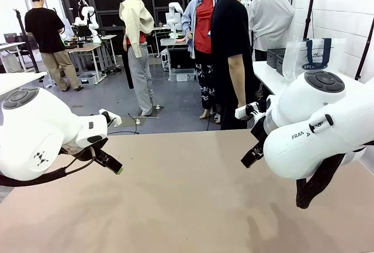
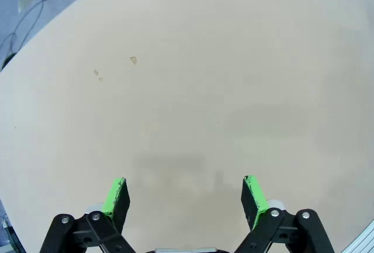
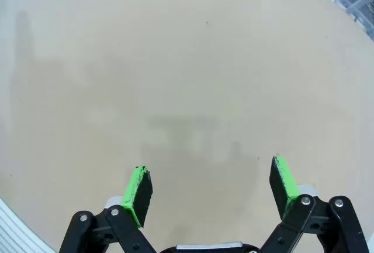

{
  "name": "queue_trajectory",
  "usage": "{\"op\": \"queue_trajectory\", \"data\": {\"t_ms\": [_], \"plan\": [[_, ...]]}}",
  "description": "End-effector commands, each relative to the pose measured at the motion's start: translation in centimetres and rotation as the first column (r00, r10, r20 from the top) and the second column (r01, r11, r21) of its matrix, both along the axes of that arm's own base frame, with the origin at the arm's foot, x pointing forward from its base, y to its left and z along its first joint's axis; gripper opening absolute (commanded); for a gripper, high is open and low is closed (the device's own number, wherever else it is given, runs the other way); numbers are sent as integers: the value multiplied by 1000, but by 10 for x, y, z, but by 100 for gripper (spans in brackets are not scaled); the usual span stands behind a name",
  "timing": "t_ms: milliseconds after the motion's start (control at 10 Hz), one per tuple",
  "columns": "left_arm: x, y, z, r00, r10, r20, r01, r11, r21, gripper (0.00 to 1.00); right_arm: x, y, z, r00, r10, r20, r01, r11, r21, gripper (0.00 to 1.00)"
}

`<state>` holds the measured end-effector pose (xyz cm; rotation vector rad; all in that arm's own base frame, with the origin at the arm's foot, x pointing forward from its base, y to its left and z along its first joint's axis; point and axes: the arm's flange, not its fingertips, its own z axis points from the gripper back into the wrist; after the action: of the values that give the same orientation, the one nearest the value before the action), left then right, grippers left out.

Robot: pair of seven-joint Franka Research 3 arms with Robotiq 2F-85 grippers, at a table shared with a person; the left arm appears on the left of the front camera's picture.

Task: Transfer purchased items from the store into the shopping bag.
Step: Open the Reusable shopping bag in the center of the table.

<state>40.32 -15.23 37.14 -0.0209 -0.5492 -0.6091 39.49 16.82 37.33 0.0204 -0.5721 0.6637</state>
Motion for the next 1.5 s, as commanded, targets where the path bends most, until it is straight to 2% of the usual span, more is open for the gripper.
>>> {"op": "queue_trajectory", "data": {"t_ms": [0, 1400], "plan": [[0, 1, 0, 1000, 2, 0, -2, 1000, -1, 100, 0, 0, 0, 1000, 0, 0, 0, 1000, 0, 100], [0, 1, 0, 1000, 2, 0, -2, 1000, -1, 100, 0, 0, 0, 1000, 0, 0, 0, 1000, 0, 100]]}}
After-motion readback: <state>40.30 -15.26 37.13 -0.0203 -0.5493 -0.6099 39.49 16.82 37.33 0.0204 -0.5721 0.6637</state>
